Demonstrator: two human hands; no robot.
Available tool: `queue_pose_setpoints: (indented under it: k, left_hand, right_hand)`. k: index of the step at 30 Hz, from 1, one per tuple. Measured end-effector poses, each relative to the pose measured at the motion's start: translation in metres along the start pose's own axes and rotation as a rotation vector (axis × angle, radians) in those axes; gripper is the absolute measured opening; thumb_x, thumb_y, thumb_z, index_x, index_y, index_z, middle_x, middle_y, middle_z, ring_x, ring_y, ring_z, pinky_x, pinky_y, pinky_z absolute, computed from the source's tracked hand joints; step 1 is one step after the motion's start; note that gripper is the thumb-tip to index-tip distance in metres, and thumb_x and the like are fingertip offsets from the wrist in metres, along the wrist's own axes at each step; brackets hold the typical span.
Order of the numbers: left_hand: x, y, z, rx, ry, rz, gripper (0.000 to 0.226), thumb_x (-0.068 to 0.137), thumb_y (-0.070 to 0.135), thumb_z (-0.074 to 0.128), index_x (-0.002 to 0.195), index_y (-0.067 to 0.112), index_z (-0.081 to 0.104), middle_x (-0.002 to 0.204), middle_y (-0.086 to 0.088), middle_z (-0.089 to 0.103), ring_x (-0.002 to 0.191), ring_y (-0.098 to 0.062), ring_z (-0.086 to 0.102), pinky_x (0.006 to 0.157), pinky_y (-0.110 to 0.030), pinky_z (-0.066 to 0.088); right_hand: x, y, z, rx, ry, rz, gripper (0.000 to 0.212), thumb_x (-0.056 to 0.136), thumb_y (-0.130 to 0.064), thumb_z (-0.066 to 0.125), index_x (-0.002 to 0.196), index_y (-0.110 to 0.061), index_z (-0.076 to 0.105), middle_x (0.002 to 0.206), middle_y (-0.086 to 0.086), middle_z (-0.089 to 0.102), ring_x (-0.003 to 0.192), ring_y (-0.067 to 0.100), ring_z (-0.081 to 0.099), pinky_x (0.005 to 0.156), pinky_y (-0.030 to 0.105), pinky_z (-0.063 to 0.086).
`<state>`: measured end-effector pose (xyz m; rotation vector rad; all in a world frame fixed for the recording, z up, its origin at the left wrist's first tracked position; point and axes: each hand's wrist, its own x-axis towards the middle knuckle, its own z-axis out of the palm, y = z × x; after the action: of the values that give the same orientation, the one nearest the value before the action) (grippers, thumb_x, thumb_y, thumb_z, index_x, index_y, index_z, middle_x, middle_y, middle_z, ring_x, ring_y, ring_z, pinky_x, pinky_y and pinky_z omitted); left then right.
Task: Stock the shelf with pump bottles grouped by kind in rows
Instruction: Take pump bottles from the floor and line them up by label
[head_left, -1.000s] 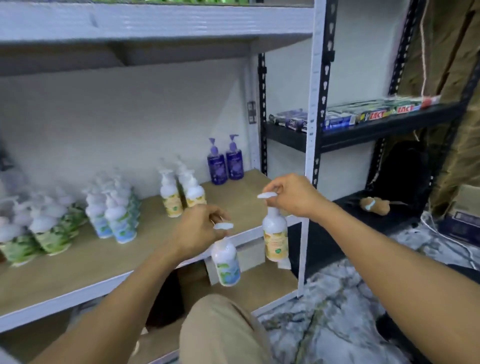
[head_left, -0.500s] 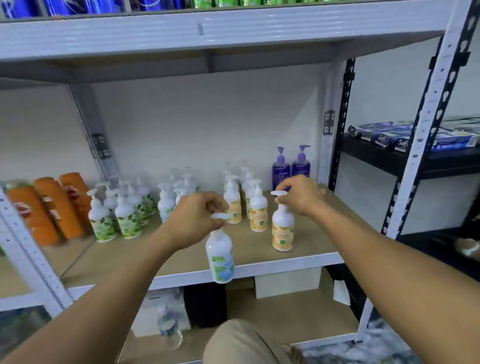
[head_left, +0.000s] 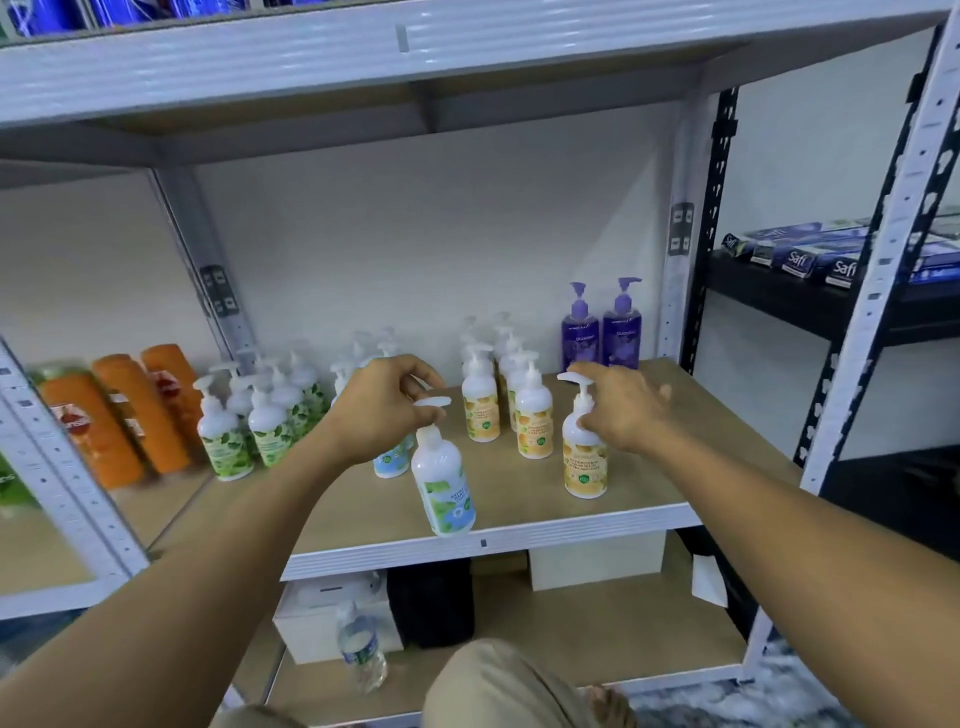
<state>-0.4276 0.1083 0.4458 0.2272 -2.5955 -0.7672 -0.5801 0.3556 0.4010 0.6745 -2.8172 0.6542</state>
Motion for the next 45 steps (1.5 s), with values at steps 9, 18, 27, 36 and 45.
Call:
queue_pose_setpoints:
  k: [9,18,27,36,45]
  left_hand:
    - [0.017,-0.03,-0.006,-0.016,0.123,-0.09,0.025,0.078,0.016,0.082,0.095,0.025,0.067,0.081,0.004,0.067,0.07,-0.011,0.062,0.06,-0.022,0.043]
    - [0.019,-0.065,0.012,-0.097,0.202,-0.14,0.031,0.084,0.012,0.075,0.111,0.022,0.065,0.098,0.007,0.066,0.086,-0.018,0.065,0.064,-0.018,0.044]
    - [-0.035,-0.109,0.049,-0.121,0.338,-0.073,0.057,0.087,0.02,0.076,0.137,0.024,0.05,0.126,0.004,0.053,0.089,-0.003,0.06,0.079,-0.031,0.049]
    - [-0.062,-0.183,0.079,0.496,-0.148,-0.346,0.072,0.091,0.077,0.024,0.153,0.041,0.027,0.166,0.007,0.016,0.151,-0.023,0.015,0.116,-0.061,0.013]
    - [-0.048,-0.195,0.08,0.483,-0.239,-0.342,0.074,0.09,0.078,0.021,0.155,0.042,0.021,0.167,0.01,0.01,0.153,-0.02,0.008,0.116,-0.061,0.013]
  right_hand:
    - [-0.001,0.0,0.008,-0.018,-0.054,-0.006,0.081,0.083,-0.023,0.076,0.149,-0.04,0.033,0.136,-0.001,0.054,0.125,0.027,0.049,0.099,0.054,0.034]
    - [-0.009,0.012,0.034,0.184,0.071,-0.013,0.087,0.083,-0.015,0.073,0.152,-0.041,0.028,0.136,0.001,0.053,0.126,0.027,0.05,0.101,0.053,0.042]
    - [-0.03,0.025,0.089,0.642,0.161,0.289,0.082,0.073,-0.027,0.085,0.143,-0.02,0.043,0.128,0.004,0.058,0.116,0.026,0.06,0.096,0.05,0.052]
    - [-0.041,0.035,0.121,0.659,0.216,0.27,0.074,0.077,-0.011,0.083,0.138,-0.028,0.045,0.124,-0.004,0.065,0.111,0.018,0.064,0.096,0.041,0.053]
    - [-0.027,-0.001,0.141,0.651,0.23,0.206,0.07,0.069,-0.019,0.092,0.125,-0.028,0.051,0.11,-0.009,0.069,0.1,0.011,0.067,0.089,0.034,0.056]
